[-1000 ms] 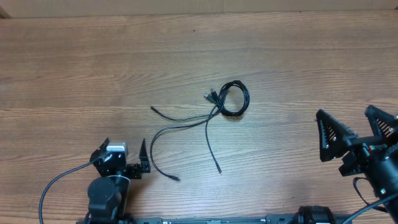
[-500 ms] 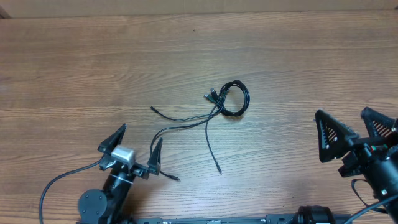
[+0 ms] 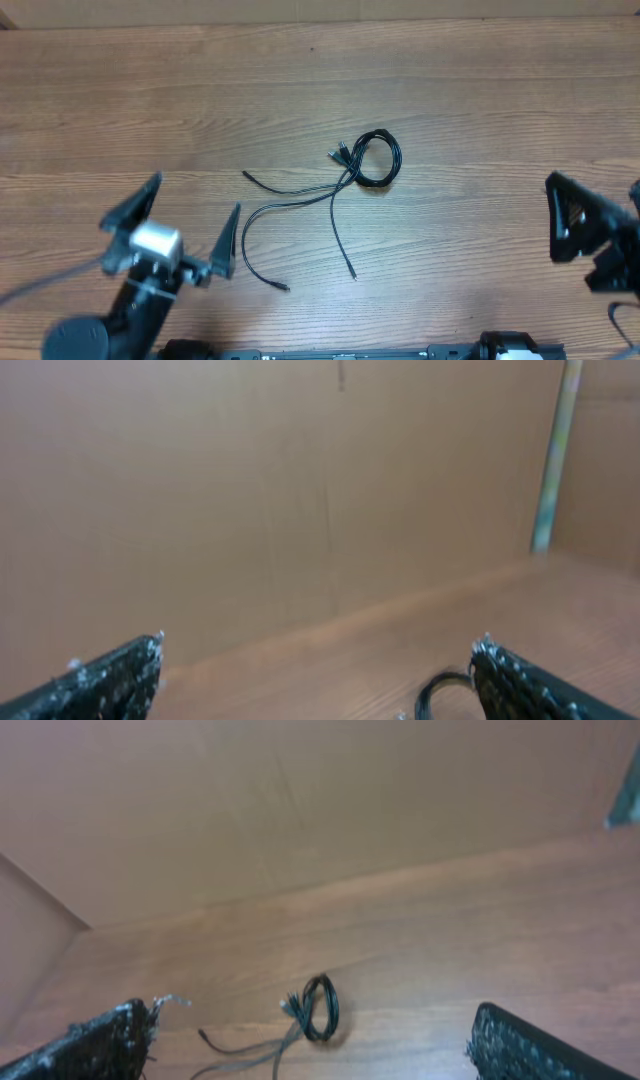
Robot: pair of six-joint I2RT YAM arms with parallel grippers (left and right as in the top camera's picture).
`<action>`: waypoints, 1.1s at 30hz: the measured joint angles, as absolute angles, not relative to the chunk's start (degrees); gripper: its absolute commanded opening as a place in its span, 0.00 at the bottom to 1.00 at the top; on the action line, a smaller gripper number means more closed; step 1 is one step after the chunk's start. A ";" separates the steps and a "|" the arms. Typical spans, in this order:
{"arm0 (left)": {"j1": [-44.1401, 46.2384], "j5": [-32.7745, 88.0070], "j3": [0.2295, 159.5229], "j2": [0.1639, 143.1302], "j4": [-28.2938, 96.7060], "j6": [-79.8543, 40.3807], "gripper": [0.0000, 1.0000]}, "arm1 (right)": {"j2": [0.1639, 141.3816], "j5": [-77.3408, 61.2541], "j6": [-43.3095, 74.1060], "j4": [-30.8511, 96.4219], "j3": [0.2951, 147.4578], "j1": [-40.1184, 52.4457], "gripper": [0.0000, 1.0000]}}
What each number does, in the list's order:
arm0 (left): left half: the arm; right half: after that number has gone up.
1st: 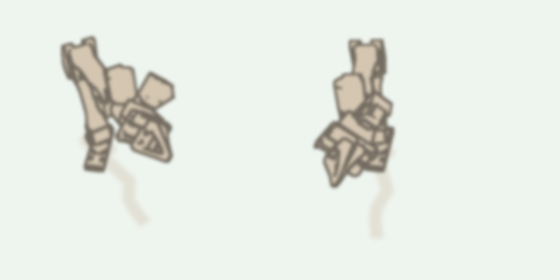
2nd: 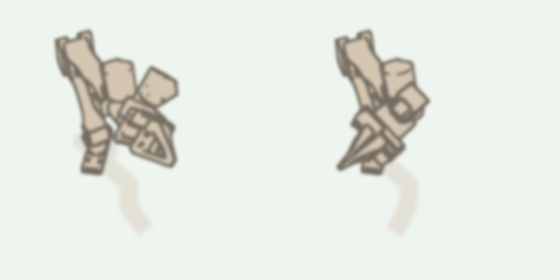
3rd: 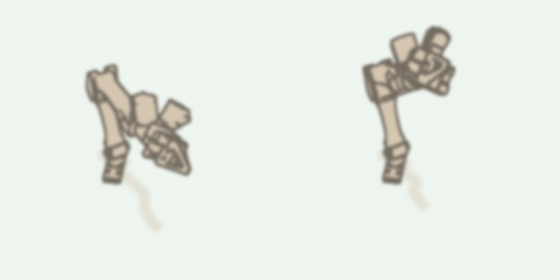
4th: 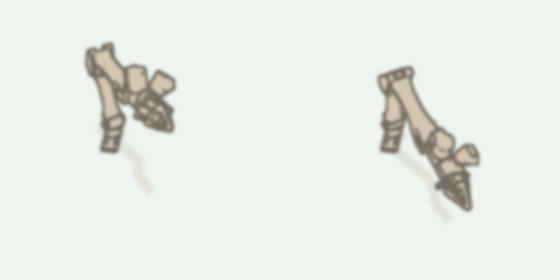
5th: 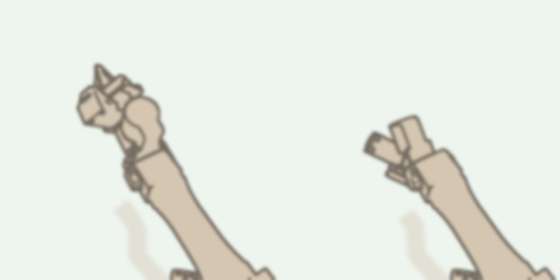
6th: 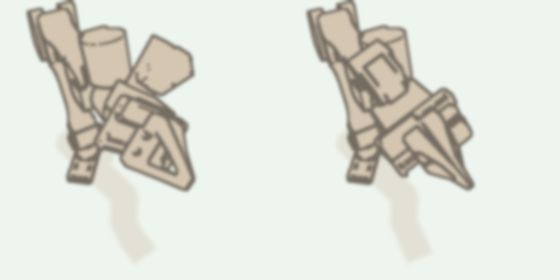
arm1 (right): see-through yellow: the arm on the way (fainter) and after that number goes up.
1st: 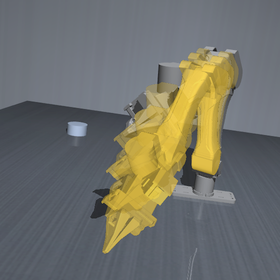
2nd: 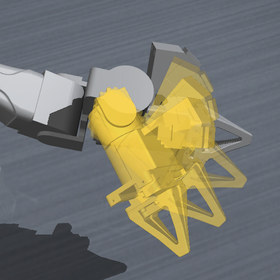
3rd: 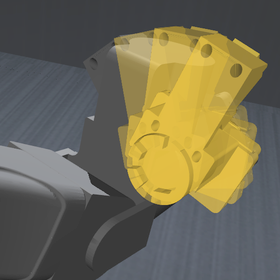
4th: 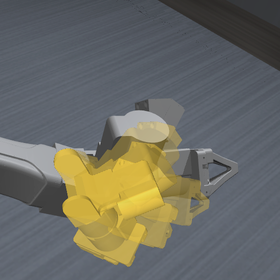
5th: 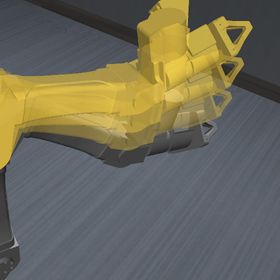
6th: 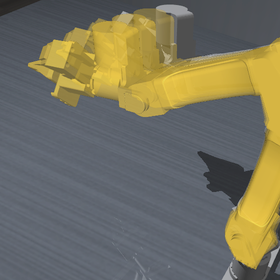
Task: Untangle cables
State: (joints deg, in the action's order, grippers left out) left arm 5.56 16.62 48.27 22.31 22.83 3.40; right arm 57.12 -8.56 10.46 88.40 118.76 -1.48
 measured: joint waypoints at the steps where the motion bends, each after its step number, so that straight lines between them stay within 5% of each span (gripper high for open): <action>1: 5.56 17.04 51.53 25.58 24.97 4.19 1.00 | 59.02 -8.54 10.46 90.06 120.70 -1.48 1.00; 14: 5.56 24.10 82.83 54.89 52.07 11.38 1.00 | 74.13 -9.76 9.78 93.17 125.51 -1.48 1.00; 27: 5.58 31.79 86.85 55.79 29.93 13.74 1.00 | 70.76 -10.09 9.19 91.42 125.69 -1.48 1.00; 33: 5.58 26.28 87.39 55.92 31.31 13.91 1.00 | 70.98 -8.93 8.95 91.98 125.69 -1.48 1.00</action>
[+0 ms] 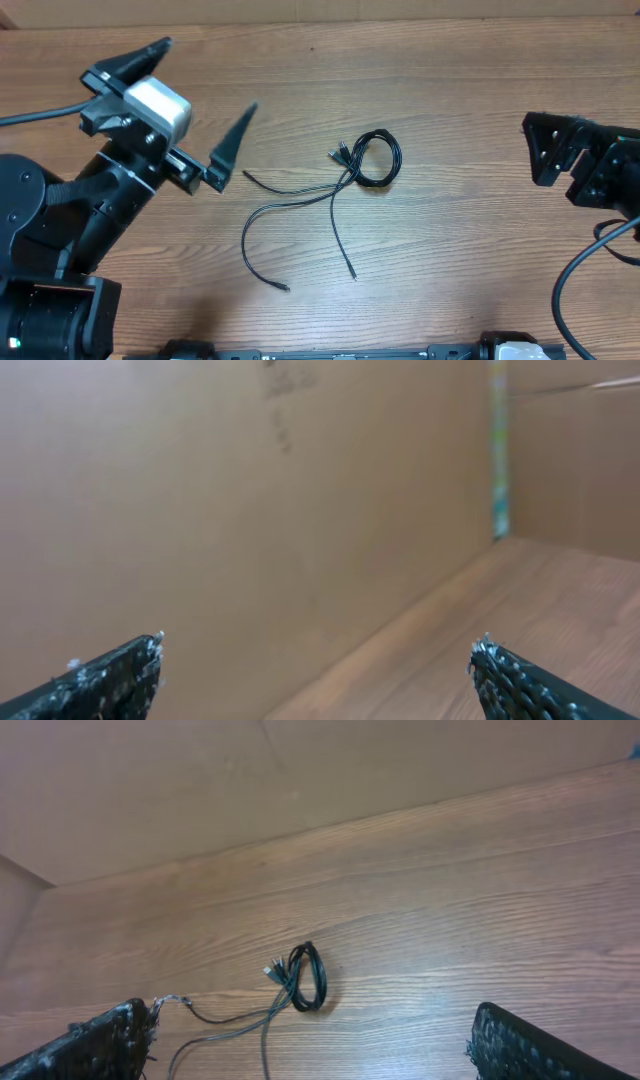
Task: Untangle cables
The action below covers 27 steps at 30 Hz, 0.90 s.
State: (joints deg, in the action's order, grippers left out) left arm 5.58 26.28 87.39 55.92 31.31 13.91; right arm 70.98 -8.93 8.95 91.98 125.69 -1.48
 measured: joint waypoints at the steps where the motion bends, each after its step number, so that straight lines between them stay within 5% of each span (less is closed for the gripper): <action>1: 5.58 24.71 87.83 56.23 32.53 13.91 1.00 | 70.98 -8.75 8.95 92.07 125.69 -1.48 1.00; 7: 9.89 16.29 96.14 61.56 38.28 13.67 1.00 | 71.00 -8.32 8.97 92.38 125.69 -1.48 1.00; 18: 33.34 -1.37 103.55 73.28 40.84 15.90 1.00 | 71.05 -5.93 8.93 93.14 125.69 -1.48 1.00; 27: 33.50 -2.17 103.55 88.14 40.75 18.44 1.00 | 72.47 -5.67 8.97 94.80 125.69 -1.48 1.00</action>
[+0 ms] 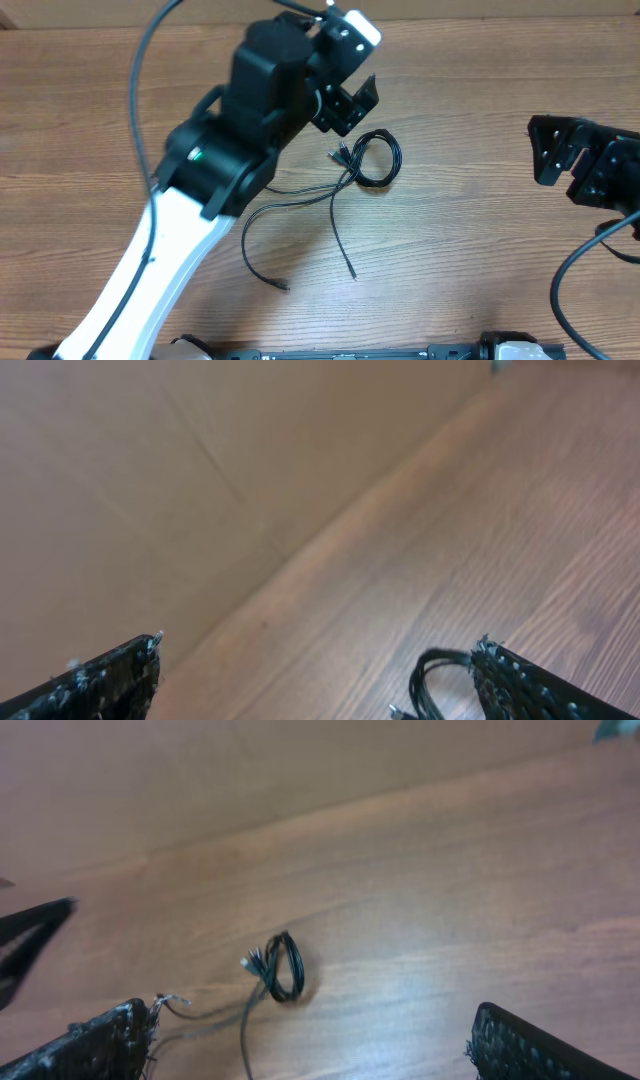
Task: Untangle cables
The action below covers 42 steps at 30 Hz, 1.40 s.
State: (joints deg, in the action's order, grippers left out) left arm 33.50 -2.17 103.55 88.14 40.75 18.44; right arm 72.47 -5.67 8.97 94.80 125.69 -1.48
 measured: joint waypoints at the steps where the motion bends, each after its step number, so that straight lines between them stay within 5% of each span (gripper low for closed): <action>1: 33.04 -1.43 103.55 89.71 40.97 19.31 1.00 | 73.21 -5.67 8.95 95.64 125.71 -1.48 1.00; 15: 27.97 9.30 103.50 104.95 54.39 23.38 1.00 | 92.01 -7.11 12.64 93.67 109.75 -1.45 1.00; 28: 20.01 13.13 103.50 108.81 67.42 30.24 1.00 | 92.20 -9.76 11.53 88.62 100.90 5.56 1.00; 42: 19.77 15.97 103.46 120.49 62.17 33.52 1.00 | 91.70 -7.25 15.92 83.64 96.09 15.03 1.00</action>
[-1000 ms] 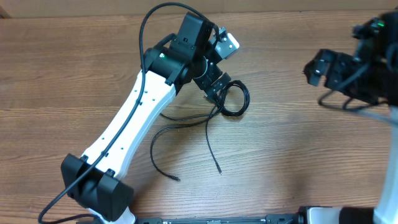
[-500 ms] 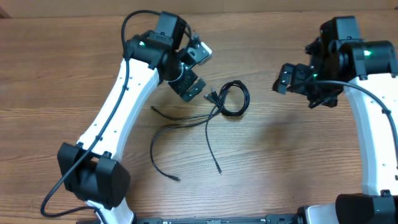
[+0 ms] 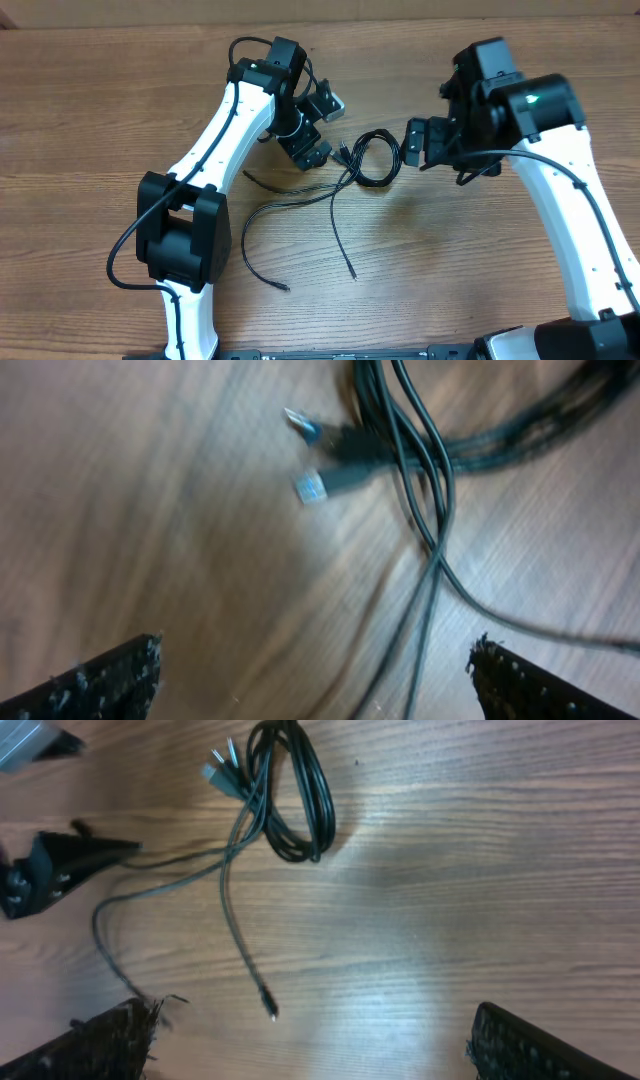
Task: Untangle cables
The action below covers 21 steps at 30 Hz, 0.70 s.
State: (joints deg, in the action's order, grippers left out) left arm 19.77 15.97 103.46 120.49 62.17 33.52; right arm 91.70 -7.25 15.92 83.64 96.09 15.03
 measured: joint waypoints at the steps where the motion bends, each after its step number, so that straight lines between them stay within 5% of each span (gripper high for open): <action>1: 19.77 16.01 103.48 120.49 60.73 32.84 1.00 | 91.70 -7.16 16.67 81.58 94.19 15.44 1.00; 21: 19.77 14.74 103.46 120.49 53.95 24.29 1.00 | 91.90 -12.73 20.29 46.94 67.51 16.19 1.00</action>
